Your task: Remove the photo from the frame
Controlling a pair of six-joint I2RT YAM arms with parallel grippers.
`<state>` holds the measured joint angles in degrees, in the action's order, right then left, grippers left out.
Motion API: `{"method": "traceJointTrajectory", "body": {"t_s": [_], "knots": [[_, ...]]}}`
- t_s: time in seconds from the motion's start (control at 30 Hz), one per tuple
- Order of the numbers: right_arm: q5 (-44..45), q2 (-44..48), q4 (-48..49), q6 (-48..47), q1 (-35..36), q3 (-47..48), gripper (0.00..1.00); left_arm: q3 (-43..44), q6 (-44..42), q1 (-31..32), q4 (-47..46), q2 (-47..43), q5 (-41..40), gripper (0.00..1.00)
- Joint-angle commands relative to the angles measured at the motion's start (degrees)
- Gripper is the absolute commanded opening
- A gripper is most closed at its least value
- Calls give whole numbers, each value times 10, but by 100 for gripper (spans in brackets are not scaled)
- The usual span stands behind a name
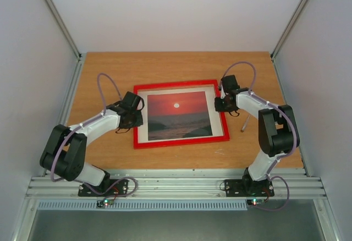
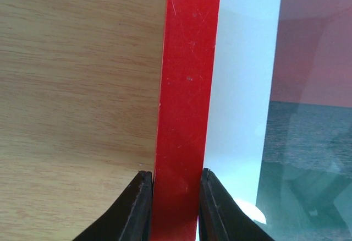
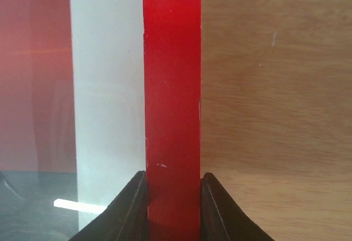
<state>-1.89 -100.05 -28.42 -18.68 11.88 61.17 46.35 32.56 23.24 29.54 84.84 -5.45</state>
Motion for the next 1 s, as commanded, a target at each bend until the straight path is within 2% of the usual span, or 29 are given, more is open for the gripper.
{"method": "traceJointTrajectory", "body": {"t_s": [0.0, 0.2, 0.33, 0.6, 0.97], "knots": [[-7, 41, 28, 13, -2, 4, 1, -11, 26, 2, -45, -36, -7, 1], [-12, 49, 14, 12, -2, 7, 1, -5, 30, 1, -34, -41, 3, 0], [-23, 62, -7, 9, -2, 21, 1, 8, 24, -1, -10, -53, -22, 0], [-105, 71, -32, 26, 1, 55, 1, 33, 6, -33, 20, -56, -37, 2], [-154, -28, -68, 51, 20, 209, 1, 97, -14, -97, 16, -17, 17, 1]]}}
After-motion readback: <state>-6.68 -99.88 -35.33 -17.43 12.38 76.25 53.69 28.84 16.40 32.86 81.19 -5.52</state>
